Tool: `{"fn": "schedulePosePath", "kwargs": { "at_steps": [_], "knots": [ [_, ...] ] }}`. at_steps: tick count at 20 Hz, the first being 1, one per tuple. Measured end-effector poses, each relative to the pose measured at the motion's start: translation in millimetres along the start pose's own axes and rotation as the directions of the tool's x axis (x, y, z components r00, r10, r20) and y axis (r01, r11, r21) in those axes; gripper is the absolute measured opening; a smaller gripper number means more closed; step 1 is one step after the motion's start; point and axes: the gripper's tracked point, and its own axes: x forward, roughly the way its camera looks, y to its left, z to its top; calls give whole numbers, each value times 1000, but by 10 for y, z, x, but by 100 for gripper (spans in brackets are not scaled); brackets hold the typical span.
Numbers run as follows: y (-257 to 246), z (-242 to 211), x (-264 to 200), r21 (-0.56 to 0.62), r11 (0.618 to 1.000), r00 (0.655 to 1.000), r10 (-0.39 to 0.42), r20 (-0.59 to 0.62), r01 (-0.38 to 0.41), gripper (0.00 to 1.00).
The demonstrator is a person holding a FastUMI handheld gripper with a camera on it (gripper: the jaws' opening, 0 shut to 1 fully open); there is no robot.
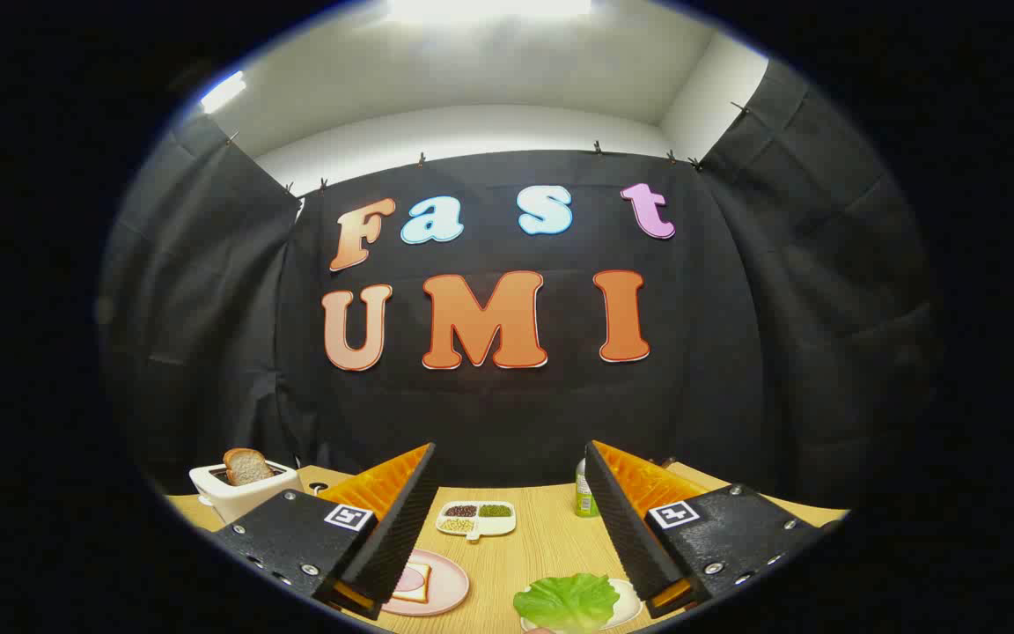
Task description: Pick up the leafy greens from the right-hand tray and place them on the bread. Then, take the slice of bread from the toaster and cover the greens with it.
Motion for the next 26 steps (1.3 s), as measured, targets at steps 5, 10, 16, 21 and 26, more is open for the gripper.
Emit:
{"fn": "schedulePosePath", "kwargs": {
  "at_steps": [5, 10, 16, 21, 26],
  "knots": [
    [25, 47, -27, 20, 1000, 1000, 7, 1, -7, 98],
    [77, 51, -17, 12, 1000, 1000, 16, -11, -16, 98],
    [241, 19, -9, 18, 999, 998, 48, -38, -48, 98],
    [292, -62, 82, 38, 996, 992, 89, -87, -86, 98],
    [157, -411, 160, 44, 992, 957, 128, -259, -121, 98]
  ]
}}
